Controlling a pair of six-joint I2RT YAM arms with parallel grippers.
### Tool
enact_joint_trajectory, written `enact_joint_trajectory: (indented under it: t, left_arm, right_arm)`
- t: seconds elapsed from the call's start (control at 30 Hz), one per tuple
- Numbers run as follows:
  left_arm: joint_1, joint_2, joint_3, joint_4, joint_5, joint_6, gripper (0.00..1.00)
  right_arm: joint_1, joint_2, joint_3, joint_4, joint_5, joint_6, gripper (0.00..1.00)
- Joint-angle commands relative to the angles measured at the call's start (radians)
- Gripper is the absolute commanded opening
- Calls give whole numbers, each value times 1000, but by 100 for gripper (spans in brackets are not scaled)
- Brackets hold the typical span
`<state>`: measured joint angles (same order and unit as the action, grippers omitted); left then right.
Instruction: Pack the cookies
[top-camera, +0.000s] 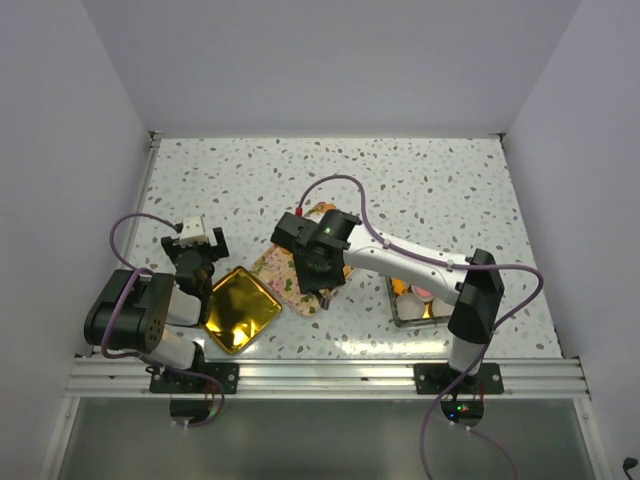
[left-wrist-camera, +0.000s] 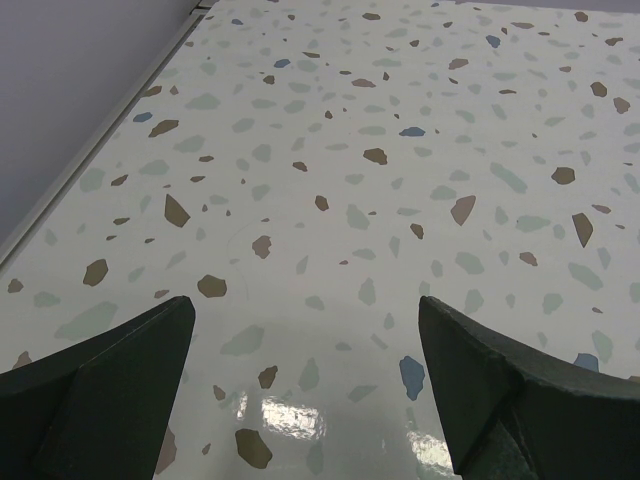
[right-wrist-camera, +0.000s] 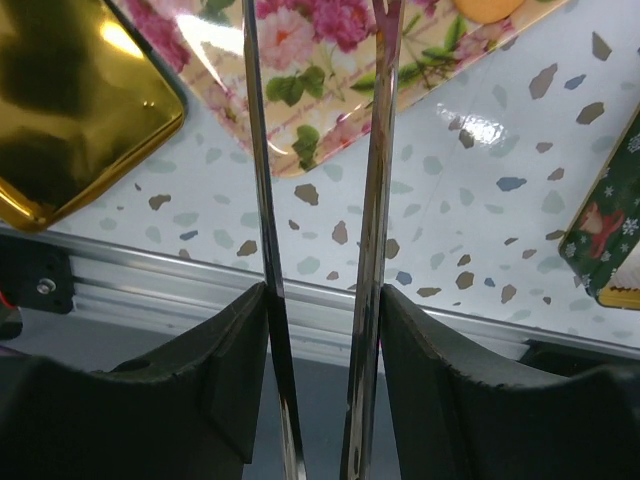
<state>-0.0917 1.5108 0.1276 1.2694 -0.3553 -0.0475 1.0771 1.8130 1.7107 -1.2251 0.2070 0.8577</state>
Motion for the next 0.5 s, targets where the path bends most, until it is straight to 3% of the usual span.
enact_joint_trajectory:
  t: [0.0, 0.47]
  left_arm:
    - [0, 3, 20, 131, -22, 15, 100]
    - [0, 3, 20, 131, -22, 14, 100]
  right_arm:
    - [30, -11, -8, -25, 5, 50, 49]
    - [37, 5, -3, -36, 34, 61, 49]
